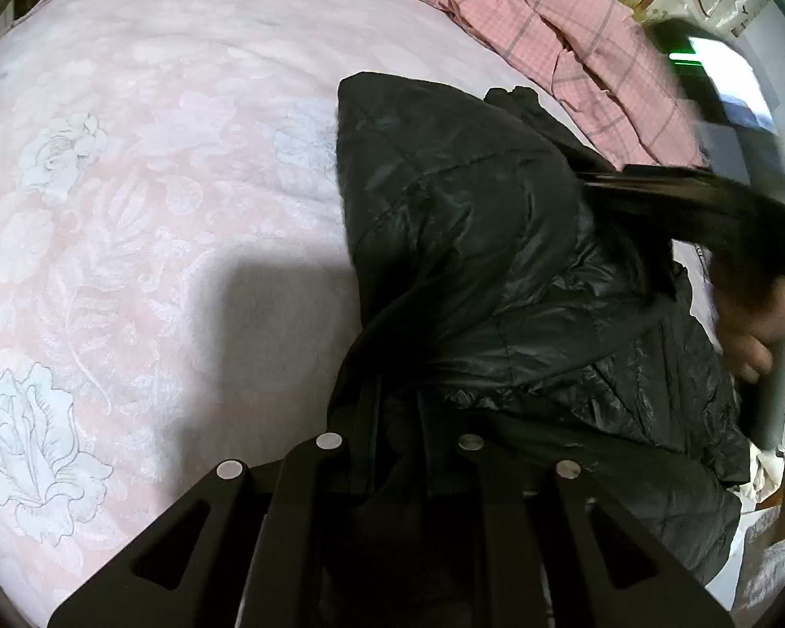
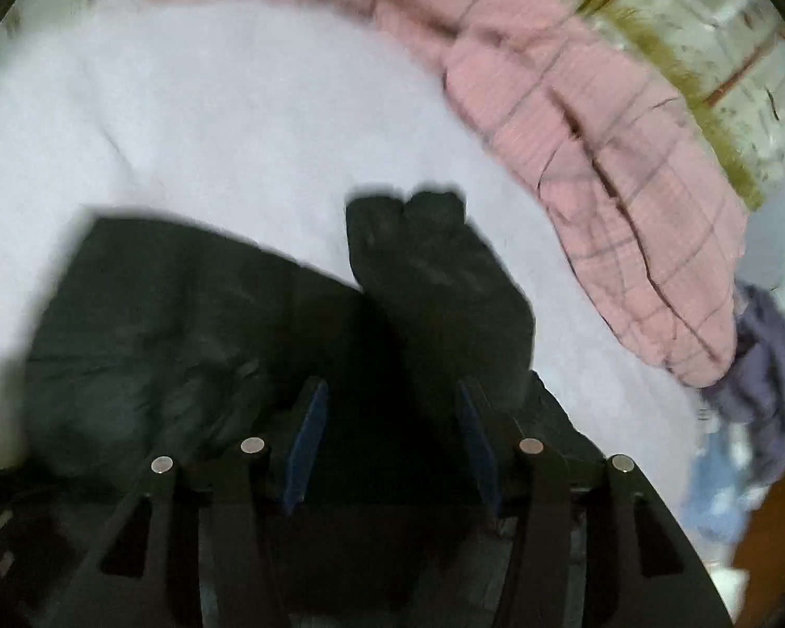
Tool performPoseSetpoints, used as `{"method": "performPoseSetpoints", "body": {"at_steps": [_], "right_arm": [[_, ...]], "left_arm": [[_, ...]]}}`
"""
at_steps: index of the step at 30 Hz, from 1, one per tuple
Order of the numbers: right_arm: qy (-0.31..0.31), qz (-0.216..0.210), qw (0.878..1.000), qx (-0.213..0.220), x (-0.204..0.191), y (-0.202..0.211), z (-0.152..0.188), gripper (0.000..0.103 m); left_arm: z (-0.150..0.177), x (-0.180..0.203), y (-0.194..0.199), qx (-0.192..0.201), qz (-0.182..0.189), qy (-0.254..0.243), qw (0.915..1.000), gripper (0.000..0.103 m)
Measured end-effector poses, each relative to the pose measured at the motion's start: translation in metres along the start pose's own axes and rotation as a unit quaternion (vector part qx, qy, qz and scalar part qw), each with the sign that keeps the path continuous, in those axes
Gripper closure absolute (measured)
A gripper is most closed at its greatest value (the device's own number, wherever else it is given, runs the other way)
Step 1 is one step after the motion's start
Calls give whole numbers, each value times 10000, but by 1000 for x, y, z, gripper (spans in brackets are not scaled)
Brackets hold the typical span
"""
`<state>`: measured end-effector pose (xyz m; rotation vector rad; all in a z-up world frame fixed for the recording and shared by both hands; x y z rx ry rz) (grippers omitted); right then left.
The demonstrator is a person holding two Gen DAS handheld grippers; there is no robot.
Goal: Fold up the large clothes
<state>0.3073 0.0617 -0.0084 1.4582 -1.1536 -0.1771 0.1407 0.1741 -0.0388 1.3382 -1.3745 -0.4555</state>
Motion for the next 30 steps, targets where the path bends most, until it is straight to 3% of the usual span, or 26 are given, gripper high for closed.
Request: {"method": "performPoseSetpoints", "body": {"at_steps": [1,3,5,7,9,11,12,14,20,25,28,30], "right_arm": [[57,343,9992,-203,-3,-15,-7,51],[55,877,9956,-334,-1,-36,-15,63],[-8,1353,9897,-460,12,-53,-18,94],[-244,1669,9850,-358,30,-52,-15,98],[-792,2076,9748,172,61,-24,-4,98],[-1415,2478,9554,755,99,17,23,98],[-1547,2493,9520,874,109,27,31,98],[-1929,2244,9491,1076,135,57,66,98],[-2447,1389,9522,1186,138,115,185,98],[-2871,912,9495,879,132,111,281,92],[-3300,722,9380,775,138,102,323,90],[-3747,439,9228,782,148,95,351,88]], "left_arm": [[0,0,0,-6,1,-16,10000,90],[-1,0,-1,-17,1,-49,10000,90],[-2,1,-3,-31,-1,-60,10000,90],[-3,1,-4,-35,-23,-85,10000,90],[-4,2,-4,-32,-44,-86,9999,90],[-4,3,-4,-12,-57,-76,10000,89],[-3,5,-4,9,-63,-80,9999,89],[-2,8,-4,59,-139,-152,9998,89],[0,13,-4,230,-353,-378,9984,89],[0,15,-7,231,-351,-603,9973,88],[2,15,-6,272,-411,-702,9963,88],[2,19,-5,301,-386,-769,9958,88]]}}
Point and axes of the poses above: each gripper's, at about its wrist camera, not at the fingertips, and y roughly against the way its jaws point, x to its right, z to its underside, the point moved 3 cm from there along -y, roughly the way its jaws point, and after that the axes turned 5 degrees about y, right-handed, at the moved point
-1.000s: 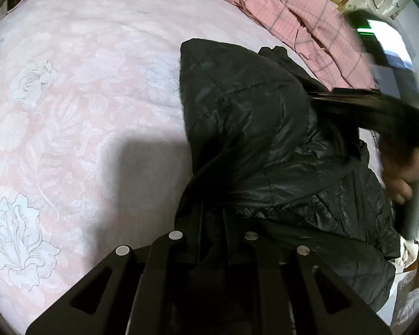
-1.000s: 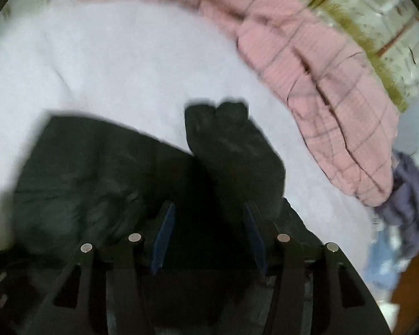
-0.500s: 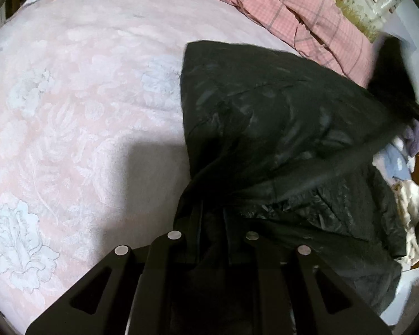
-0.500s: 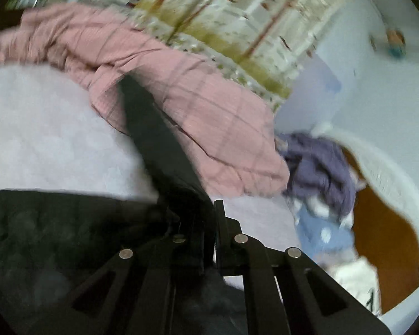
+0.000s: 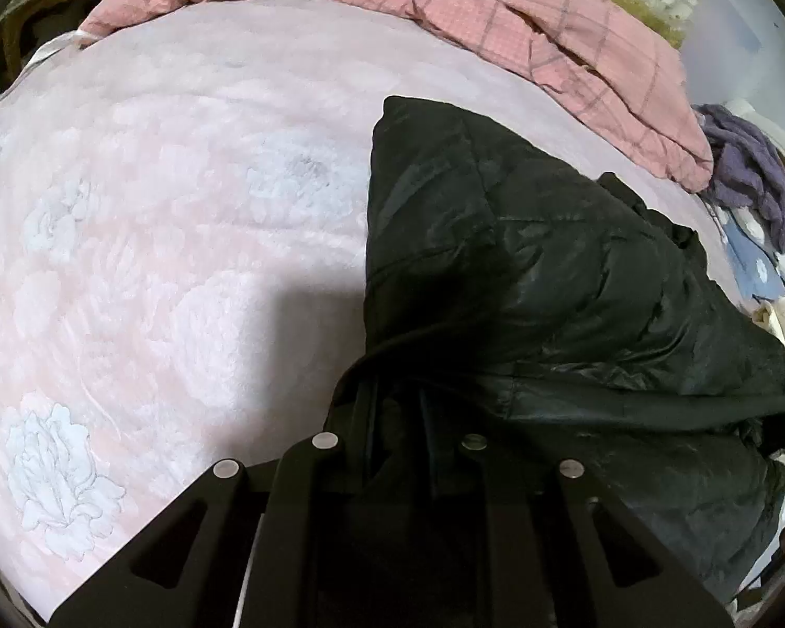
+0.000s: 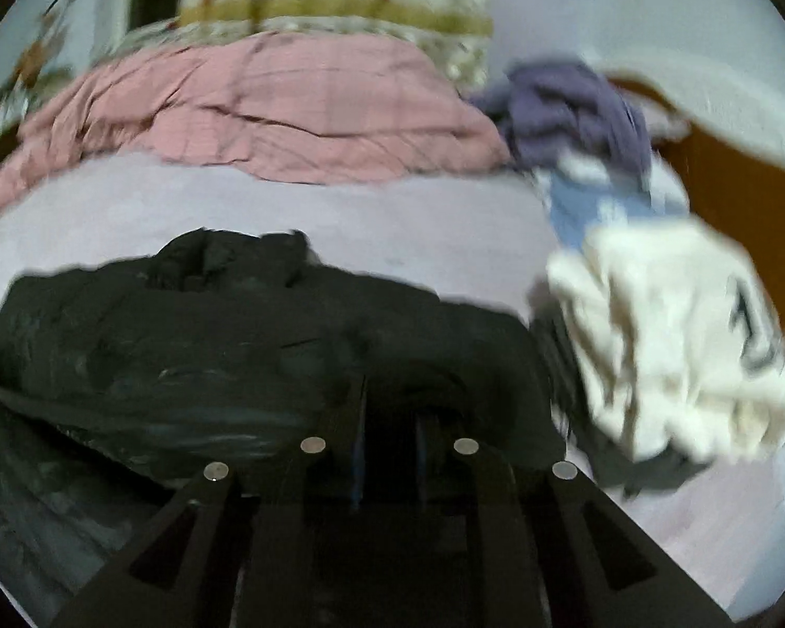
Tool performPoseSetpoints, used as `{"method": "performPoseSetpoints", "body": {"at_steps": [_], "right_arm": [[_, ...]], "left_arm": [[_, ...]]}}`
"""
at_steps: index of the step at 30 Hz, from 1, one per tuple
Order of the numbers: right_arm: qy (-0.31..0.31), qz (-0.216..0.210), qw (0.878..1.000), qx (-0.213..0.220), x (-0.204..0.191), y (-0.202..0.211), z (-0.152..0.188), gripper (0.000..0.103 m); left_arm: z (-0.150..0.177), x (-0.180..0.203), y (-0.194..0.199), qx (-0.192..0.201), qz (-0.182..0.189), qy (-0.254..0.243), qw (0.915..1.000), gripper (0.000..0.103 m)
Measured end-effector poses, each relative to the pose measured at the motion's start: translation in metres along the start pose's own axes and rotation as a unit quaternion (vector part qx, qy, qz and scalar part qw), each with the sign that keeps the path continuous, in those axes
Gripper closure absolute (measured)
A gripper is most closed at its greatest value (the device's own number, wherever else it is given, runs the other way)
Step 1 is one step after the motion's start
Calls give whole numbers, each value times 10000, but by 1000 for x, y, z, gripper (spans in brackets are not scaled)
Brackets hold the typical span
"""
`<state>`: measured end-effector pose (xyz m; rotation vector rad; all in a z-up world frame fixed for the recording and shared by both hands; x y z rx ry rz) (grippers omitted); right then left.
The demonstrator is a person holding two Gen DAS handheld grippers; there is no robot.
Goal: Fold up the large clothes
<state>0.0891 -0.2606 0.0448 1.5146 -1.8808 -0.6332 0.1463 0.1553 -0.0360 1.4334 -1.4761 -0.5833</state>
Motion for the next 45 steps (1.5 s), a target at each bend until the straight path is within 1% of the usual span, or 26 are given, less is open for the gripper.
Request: {"method": "performPoseSetpoints", "body": {"at_steps": [3,5,7,8,9,10,13,15,17,18,19,20,21,24,26,27,30,32,35,38,40,41,42,43,44,45], "right_arm": [[-674,-232,9974,-37,33,-3,19,80],[-1106,-66,9938,133,54,1,28,69],[-1844,361,9808,525,82,12,31,56],[-2091,476,9745,657,92,15,30,54],[-2228,450,9710,738,98,17,28,54],[-2248,269,9711,753,103,18,25,54],[-2026,-346,9757,754,103,12,17,54],[-1759,-731,9795,653,92,0,16,54],[-1438,-976,9843,316,77,-20,18,57],[-1357,-994,9855,217,71,-28,18,66],[-1279,-967,9870,128,66,-34,20,88],[-1223,-859,9888,49,64,-40,22,98],[-1226,-738,9897,81,66,-40,24,100],[-1270,-210,9888,750,81,-12,28,101],[-1226,120,9888,838,91,-1,32,101],[-1213,70,9901,705,95,-3,33,101],[-1105,-413,9930,-97,89,-39,46,101],[-805,-338,9947,-538,73,-61,58,101],[-614,-200,9967,-494,62,-65,55,100],[-945,-241,9946,-347,69,-60,51,98],[-1124,-204,9934,-55,75,-45,47,90],[-1128,-225,9931,239,76,-32,44,79],[-1096,-256,9925,469,76,-20,42,72],[-1049,-267,9916,711,73,-9,39,57],[-1022,-261,9901,928,70,2,38,50],[-1031,-271,9881,1105,67,11,38,50]], "left_arm": [[-2,3,7,55,200,-169,9996,86],[-4,8,20,169,359,-535,9978,82],[-7,12,39,564,341,-750,9950,66],[-8,14,50,780,380,-855,9926,47],[-8,14,60,980,432,-918,9900,38],[-9,14,70,1209,480,-958,9869,37],[-12,11,83,1520,583,-924,9823,36],[-18,6,77,1565,458,-727,9839,36],[-23,3,63,1469,291,-529,9873,36],[-25,1,55,1383,208,-456,9891,36],[-26,-1,47,1299,101,-381,9907,36],[-27,-4,41,1224,6,-323,9920,37],[-27,-5,34,1142,-76,-261,9931,37],[-26,-7,25,994,-116,-196,9948,38],[-25,-2,25,984,-60,-293,9947,37],[-23,0,26,989,-68,-367,9944,37],[-20,8,23,995,-256,-591,9929,37],[-16,12,24,1059,-341,-675,9915,38],[-13,25,39,1311,2,-923,9871,38],[-3,45,63,1523,702,-1528,9739,36],[4,55,71,1525,733,-1812,9688,36],[6,58,69,1402,692,-1888,9695,38],[8,61,64,1180,750,-1933,9711,55],[10,64,56,897,889,-1948,9727,66],[12,65,48,632,978,-1931,9742,85],[14,68,40,401,1031,-1900,9755,92]]}}
Point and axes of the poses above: each gripper's, at about its wrist camera, not at the fingertips, and y roughly against the way its jaws point, x to its right, z to its underside, the point moved 3 cm from there along -y, roughly the way its jaws point, and after that the axes turned 5 degrees about y, right-handed, at the moved point
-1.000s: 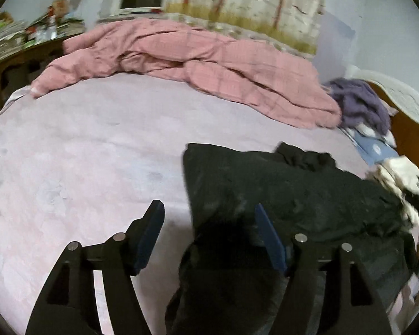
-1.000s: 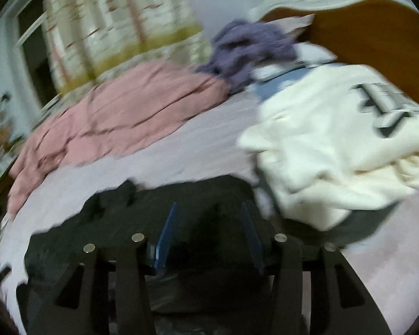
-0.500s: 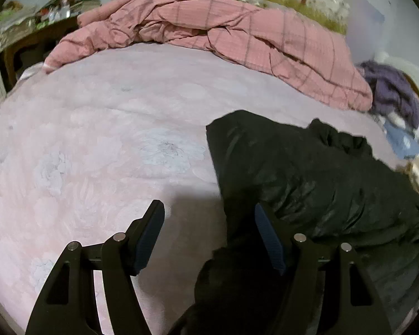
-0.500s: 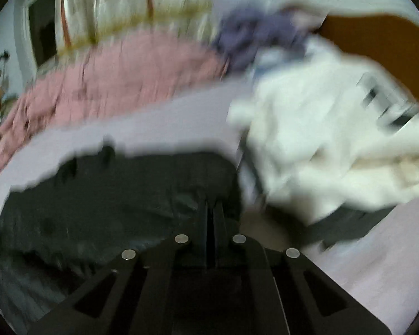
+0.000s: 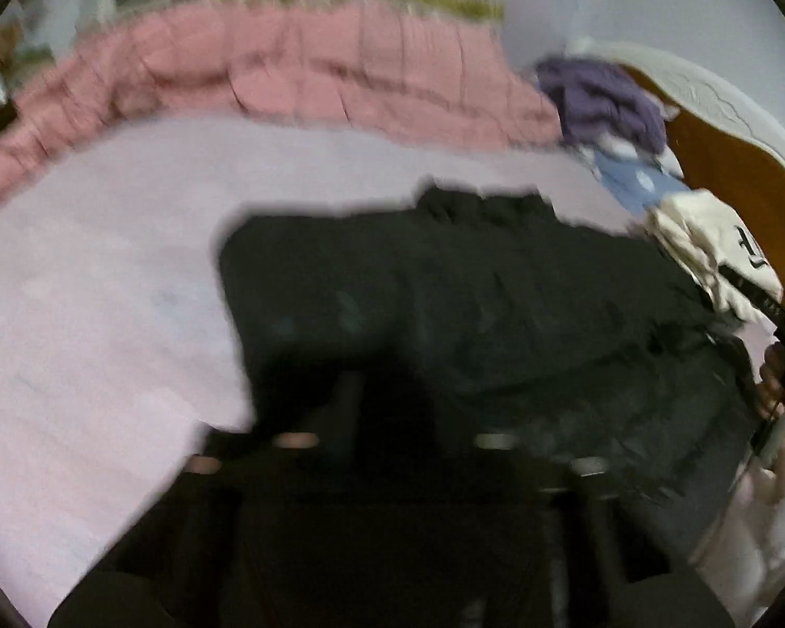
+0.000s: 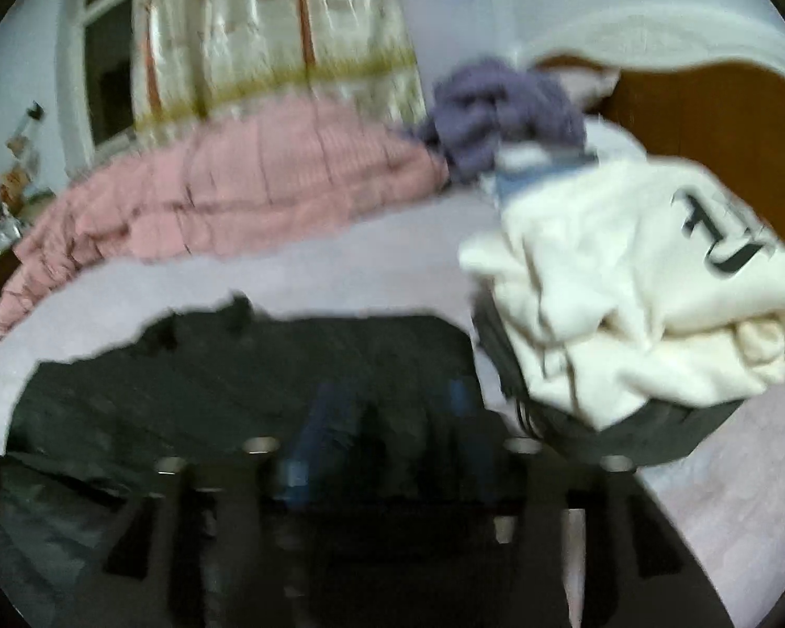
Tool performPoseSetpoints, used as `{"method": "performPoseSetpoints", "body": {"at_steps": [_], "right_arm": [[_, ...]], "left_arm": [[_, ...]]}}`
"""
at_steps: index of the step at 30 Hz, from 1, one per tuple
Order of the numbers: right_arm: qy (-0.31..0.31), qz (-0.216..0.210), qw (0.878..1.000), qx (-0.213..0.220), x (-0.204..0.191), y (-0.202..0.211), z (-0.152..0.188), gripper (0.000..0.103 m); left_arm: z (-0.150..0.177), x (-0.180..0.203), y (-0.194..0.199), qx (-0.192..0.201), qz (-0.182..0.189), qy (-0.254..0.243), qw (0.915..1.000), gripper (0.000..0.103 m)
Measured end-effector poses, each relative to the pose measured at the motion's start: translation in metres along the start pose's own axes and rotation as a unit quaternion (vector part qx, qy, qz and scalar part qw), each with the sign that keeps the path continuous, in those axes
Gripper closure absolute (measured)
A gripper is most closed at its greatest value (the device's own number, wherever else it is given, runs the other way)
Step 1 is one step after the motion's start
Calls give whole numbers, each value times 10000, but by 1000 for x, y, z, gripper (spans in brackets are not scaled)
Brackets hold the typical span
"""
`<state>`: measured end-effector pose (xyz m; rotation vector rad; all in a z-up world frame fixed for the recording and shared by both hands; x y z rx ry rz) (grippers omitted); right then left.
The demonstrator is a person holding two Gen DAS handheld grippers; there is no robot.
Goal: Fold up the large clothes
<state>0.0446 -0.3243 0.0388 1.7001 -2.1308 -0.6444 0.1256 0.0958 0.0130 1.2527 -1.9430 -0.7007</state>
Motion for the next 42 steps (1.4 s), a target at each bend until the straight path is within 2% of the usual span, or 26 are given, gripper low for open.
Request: {"method": "performPoseSetpoints", "body": {"at_steps": [2,6,8,11,13,16,19,21,23,26,28,30,32,35,39,42], "right_arm": [[-23,-338,9994,89,-11,9,-2,50],[158,-1296,9910,-307,-44,2,5,50],[518,-2057,9728,-929,-73,-10,24,55],[666,-2469,9517,-1702,-101,-27,53,56],[766,-2314,9481,-2043,-108,-36,65,56],[799,-2221,9483,-2120,-111,-43,68,56],[791,-2228,9483,-2117,-114,-44,69,56],[811,-2205,9500,-2058,-113,-42,70,56],[819,-2183,9519,-1989,-107,-39,66,56],[870,-2136,9535,-1939,-106,-37,68,56],[884,-2107,9547,-1904,-106,-35,68,56],[882,-2078,9564,-1853,-105,-34,67,56],[846,-1986,9610,-1727,-101,-30,65,56],[634,-1830,9708,-1419,-90,-24,55,56],[95,-1707,9766,-1303,-66,-28,44,56],[-121,-1750,9750,-1365,-53,-32,43,56]], "left_arm": [[3,8,-7,-154,122,-41,9998,95],[9,27,-1,-259,581,4,9980,95],[10,34,-6,-352,636,-15,9974,95],[20,44,-29,-791,272,-234,9962,96],[22,42,-43,-844,-24,-108,9964,98],[9,37,-41,-237,-396,206,9987,99],[-6,28,-32,354,-528,530,9966,99],[-12,17,-25,624,-414,889,9932,99],[-15,6,-22,697,-93,1233,9899,99],[-18,-3,-25,569,136,1482,9872,98],[-16,-5,-31,384,173,1508,9877,92],[-10,-2,-43,22,74,1434,9896,71],[-2,6,-50,-326,120,1161,9926,60],[7,26,-52,-519,-3,502,9974,50],[13,35,-49,-586,-112,2,9982,47],[13,21,-42,-571,-244,105,9980,47]]}}
Point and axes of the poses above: each gripper's, at about its wrist camera, not at the fingertips, and y roughly against the way its jaws point, x to its right, z to its underside, the point moved 3 cm from there along -y, roughly the way its jaws point, and after that the axes turned 5 degrees about y, right-handed, at the moved point
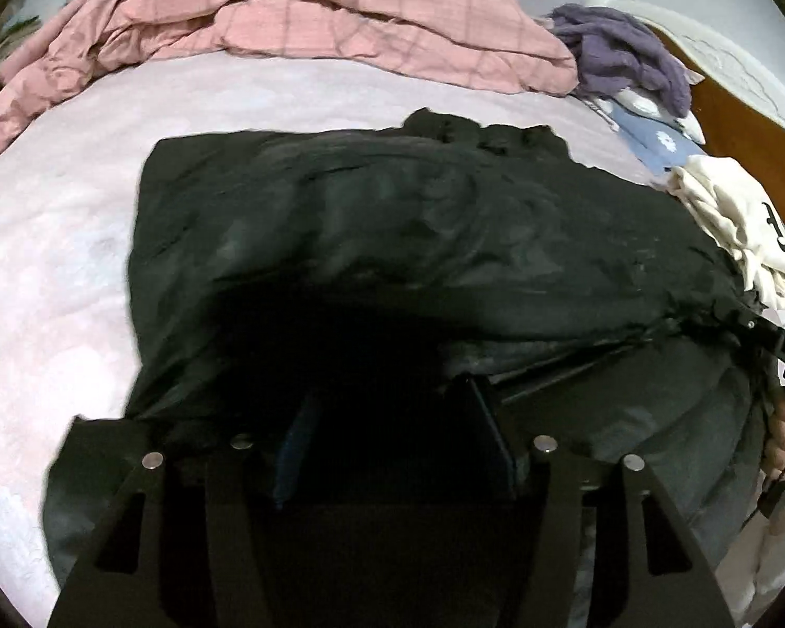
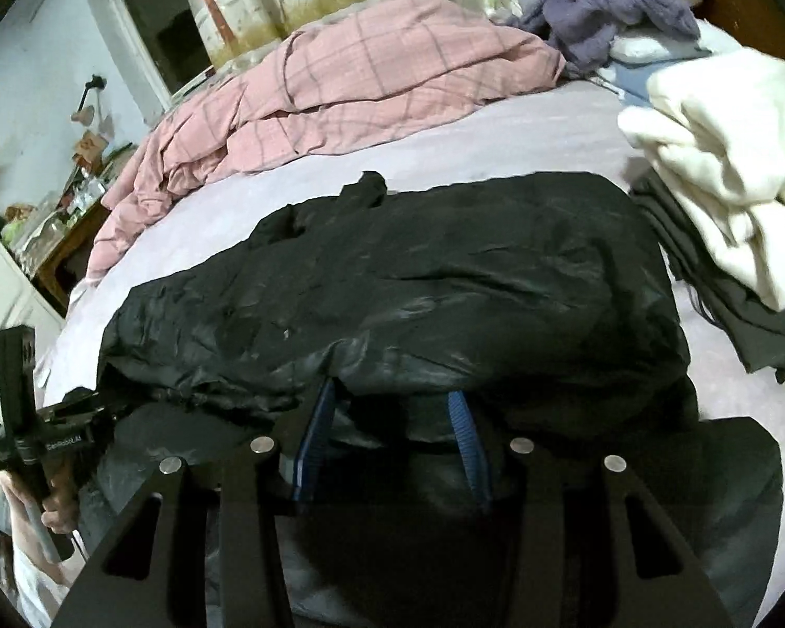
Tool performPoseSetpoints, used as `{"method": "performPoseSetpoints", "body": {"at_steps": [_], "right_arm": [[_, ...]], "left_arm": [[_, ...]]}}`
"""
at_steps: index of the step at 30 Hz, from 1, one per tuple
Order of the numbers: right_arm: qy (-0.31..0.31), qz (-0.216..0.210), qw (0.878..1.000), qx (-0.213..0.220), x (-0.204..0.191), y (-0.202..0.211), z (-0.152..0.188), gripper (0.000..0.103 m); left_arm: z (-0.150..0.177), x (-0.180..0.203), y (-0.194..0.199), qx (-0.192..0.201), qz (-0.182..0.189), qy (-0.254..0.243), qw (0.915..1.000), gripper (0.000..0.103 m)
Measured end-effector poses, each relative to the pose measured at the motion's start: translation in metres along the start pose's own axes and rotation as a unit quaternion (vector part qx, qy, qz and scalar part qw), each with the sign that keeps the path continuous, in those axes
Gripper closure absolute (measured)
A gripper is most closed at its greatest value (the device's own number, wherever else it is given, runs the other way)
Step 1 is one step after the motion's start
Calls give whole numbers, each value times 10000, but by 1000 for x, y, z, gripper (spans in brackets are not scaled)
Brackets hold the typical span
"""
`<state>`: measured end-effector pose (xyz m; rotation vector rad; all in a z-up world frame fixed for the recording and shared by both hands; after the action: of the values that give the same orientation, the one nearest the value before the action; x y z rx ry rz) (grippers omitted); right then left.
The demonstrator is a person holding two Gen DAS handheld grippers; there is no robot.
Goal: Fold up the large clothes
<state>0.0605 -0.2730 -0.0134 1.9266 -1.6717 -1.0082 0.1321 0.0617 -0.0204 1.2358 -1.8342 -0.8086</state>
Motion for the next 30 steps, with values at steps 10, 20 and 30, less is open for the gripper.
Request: {"method": "performPoseSetpoints", "body": {"at_steps": [10,20,30], "right_arm": [[62,239,9993,267,4,11,-6,56],[-1146,1081,9796,1251,84,59,-21,56],[-618,409,9972,-93,71,-12,-28,56]], "left_arm": [[-15,-13,-28,-97,-222,718,9971,64],[-23,-22,-10,625,-1416,826,9845,102],[-22,-26,-23,468,-1626,891,9816,101]]}}
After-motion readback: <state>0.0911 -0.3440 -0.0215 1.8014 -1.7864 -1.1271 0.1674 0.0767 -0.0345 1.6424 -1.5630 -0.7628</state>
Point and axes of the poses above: each gripper's, at about its wrist camera, not at the fingertips, and y roughly against the way its jaws point, x to its right, z to its underside, the point moved 3 cm from there along -y, roughly the way its jaws point, and after that the axes turned 5 degrees about y, right-handed, at the moved point
